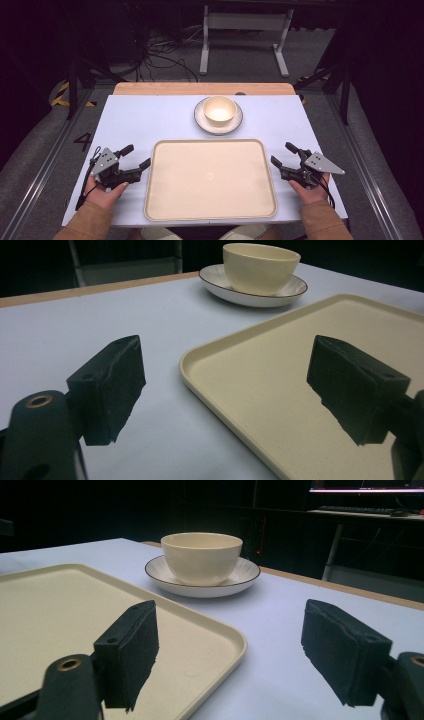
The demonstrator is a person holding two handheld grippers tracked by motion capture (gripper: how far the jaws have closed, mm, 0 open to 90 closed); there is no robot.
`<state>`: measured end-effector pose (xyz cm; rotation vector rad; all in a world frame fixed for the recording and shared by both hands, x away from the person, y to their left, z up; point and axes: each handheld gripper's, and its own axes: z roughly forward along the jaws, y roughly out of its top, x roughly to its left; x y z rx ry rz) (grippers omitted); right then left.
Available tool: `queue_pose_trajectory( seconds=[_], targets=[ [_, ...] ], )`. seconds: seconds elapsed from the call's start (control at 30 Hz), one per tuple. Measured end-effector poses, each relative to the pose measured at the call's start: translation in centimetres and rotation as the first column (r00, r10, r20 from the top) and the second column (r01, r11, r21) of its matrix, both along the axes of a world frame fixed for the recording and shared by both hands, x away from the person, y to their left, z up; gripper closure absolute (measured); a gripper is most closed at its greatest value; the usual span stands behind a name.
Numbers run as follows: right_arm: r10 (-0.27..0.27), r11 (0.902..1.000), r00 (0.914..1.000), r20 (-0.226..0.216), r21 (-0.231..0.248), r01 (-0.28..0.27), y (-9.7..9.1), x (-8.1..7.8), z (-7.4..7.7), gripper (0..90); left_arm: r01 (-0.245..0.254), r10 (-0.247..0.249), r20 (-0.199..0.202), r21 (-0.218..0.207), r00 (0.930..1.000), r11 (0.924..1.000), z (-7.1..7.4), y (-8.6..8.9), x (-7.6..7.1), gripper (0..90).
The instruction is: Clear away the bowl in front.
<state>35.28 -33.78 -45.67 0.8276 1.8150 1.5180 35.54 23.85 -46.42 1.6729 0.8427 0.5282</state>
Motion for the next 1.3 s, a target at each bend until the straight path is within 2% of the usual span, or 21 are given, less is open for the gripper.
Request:
queue_pose_trajectory(
  seconds=[0.13,0.3,0.43,0.53,0.73,0.87,0.9,1.1,1.23,1.3],
  targets=[
    [-0.001,1.0,1.0,-0.004,0.003,0.001,-0.1,0.0,0.0,23.4,-0.022,0.022,-0.018,0.009,0.9996,0.9997,0.7,-0.3,0.1,16.6],
    [-0.001,1.0,1.0,-0.005,0.003,0.001,-0.1,0.1,0.0,23.4,-0.022,0.023,-0.019,0.03,0.9996,0.9993,1.9,-0.6,0.2,16.9],
    [-0.002,1.0,1.0,-0.004,0.003,0.002,-0.1,0.1,0.0,23.5,-0.026,0.027,-0.025,0.023,0.9993,0.9994,2.6,-0.6,0.2,16.8],
    [-0.001,1.0,1.0,-0.005,0.001,0.001,-0.1,0.1,0.0,23.4,-0.037,0.037,-0.023,0.002,0.9991,0.9993,3.6,-0.5,0.0,16.4],
    [-0.002,1.0,1.0,-0.007,0.004,0.002,-0.1,0.1,0.0,23.4,-0.045,0.045,-0.028,-0.009,0.9986,0.9989,4.5,-0.8,-0.2,16.2],
    [-0.001,1.0,1.0,-0.005,0.002,0.001,-0.1,0.1,0.0,23.1,-0.043,0.043,0.003,0.017,0.9991,0.9989,5.3,-0.9,-0.4,15.6],
    [-0.001,1.0,1.0,-0.005,0.003,0.001,-0.1,0.1,0.0,23.1,-0.043,0.043,0.009,0.009,0.9991,0.9991,5.5,-1.0,-0.5,15.6],
    [-0.003,1.0,1.0,-0.007,0.006,0.003,-0.1,0.1,0.0,23.1,-0.034,0.034,0.01,0.008,0.9994,0.9994,6.6,-1.4,-0.6,15.4],
    [-0.004,1.0,1.0,-0.007,0.005,0.004,-0.1,0.1,0.0,23.1,-0.011,0.011,0.004,0.052,0.9999,0.9986,7.3,-2.6,0.0,15.5],
    [-0.004,1.0,1.0,-0.008,0.007,0.005,-0.1,0.1,0.0,23.1,-0.003,0.003,0.007,0.058,1.0,0.9983,7.6,-3.0,0.2,15.5]
  ],
)
